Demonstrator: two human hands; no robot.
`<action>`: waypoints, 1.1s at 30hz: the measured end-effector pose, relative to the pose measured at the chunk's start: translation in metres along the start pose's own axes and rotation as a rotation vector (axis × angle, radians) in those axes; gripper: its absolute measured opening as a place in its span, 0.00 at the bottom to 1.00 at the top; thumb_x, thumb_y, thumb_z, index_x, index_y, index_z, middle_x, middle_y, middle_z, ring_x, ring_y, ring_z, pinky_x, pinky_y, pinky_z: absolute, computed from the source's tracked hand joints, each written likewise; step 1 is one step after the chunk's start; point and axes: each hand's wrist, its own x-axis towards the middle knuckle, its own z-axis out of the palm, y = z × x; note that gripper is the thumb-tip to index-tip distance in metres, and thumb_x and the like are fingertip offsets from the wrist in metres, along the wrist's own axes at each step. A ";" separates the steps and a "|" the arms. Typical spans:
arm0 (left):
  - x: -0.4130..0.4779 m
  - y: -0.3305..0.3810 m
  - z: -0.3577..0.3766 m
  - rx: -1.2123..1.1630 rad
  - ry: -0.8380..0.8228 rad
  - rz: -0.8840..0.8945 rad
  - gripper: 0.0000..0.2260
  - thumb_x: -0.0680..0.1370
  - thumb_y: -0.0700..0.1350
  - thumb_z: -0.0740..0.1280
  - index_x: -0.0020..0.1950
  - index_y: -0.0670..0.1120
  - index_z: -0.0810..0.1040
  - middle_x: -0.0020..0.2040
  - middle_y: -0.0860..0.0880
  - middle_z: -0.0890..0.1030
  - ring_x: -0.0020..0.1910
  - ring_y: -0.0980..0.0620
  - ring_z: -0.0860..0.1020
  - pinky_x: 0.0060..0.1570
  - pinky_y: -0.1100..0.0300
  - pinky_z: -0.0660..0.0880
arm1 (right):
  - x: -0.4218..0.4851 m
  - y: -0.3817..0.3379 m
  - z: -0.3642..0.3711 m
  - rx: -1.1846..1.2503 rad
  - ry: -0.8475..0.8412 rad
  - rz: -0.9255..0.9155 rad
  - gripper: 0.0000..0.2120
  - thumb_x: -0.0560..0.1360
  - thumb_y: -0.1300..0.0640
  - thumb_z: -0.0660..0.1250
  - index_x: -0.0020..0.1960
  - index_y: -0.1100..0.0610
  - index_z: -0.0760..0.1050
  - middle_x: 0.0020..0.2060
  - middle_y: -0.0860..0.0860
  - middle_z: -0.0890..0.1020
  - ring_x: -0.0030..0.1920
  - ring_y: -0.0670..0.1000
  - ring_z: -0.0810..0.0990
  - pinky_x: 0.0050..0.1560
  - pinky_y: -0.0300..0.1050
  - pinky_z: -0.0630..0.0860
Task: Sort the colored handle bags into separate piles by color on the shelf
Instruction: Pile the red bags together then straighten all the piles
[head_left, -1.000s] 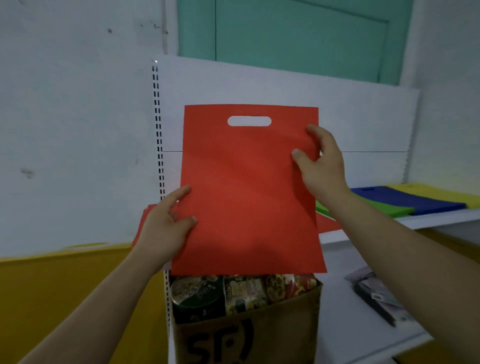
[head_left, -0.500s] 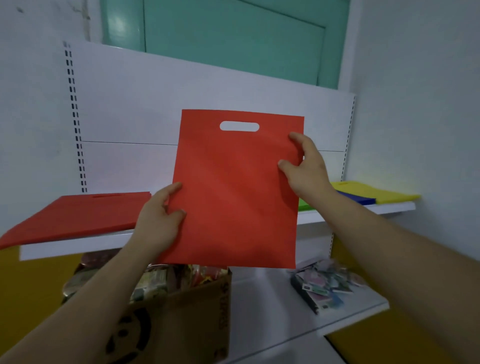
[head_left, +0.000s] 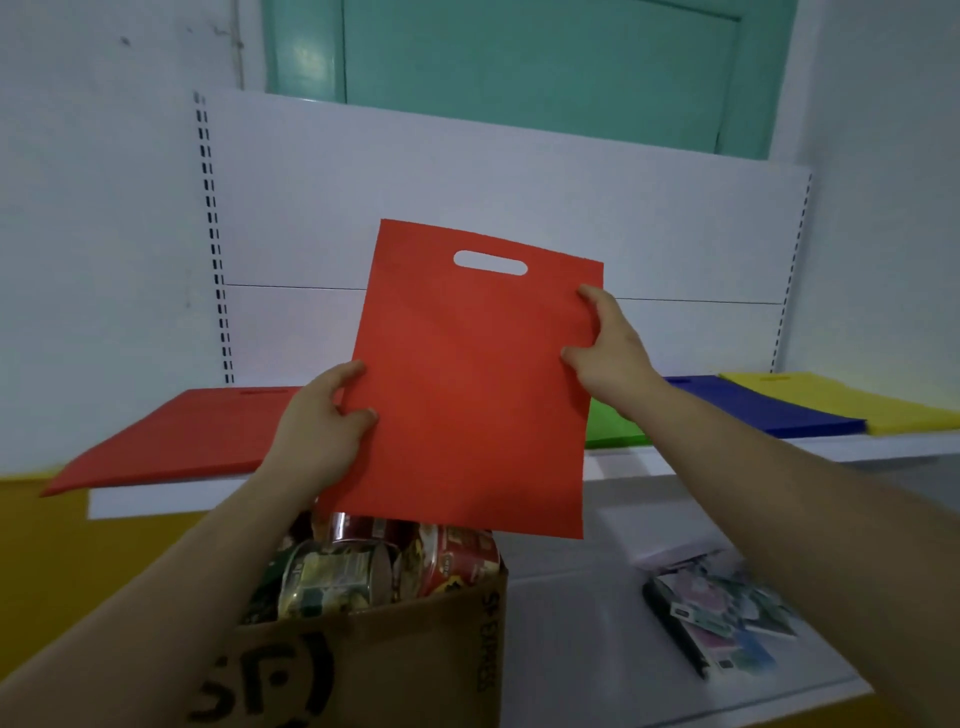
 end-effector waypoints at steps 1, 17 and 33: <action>0.007 -0.003 -0.001 -0.011 0.000 -0.024 0.24 0.76 0.39 0.67 0.71 0.52 0.68 0.60 0.45 0.78 0.51 0.47 0.78 0.57 0.53 0.74 | 0.009 0.002 0.008 0.003 0.008 -0.002 0.35 0.72 0.67 0.64 0.75 0.48 0.58 0.67 0.50 0.71 0.61 0.51 0.74 0.59 0.44 0.73; 0.062 -0.042 0.004 0.275 -0.115 -0.025 0.24 0.75 0.41 0.69 0.71 0.49 0.69 0.69 0.47 0.70 0.66 0.49 0.69 0.61 0.57 0.66 | 0.091 0.051 0.115 0.038 -0.024 0.062 0.28 0.72 0.66 0.62 0.70 0.50 0.66 0.61 0.52 0.77 0.54 0.53 0.79 0.53 0.42 0.75; 0.062 -0.043 0.014 0.656 -0.570 -0.178 0.39 0.67 0.62 0.72 0.74 0.56 0.60 0.75 0.52 0.62 0.71 0.50 0.64 0.66 0.56 0.61 | 0.121 0.099 0.164 -0.479 -0.452 0.090 0.25 0.74 0.58 0.64 0.71 0.57 0.66 0.67 0.61 0.69 0.63 0.60 0.73 0.60 0.45 0.70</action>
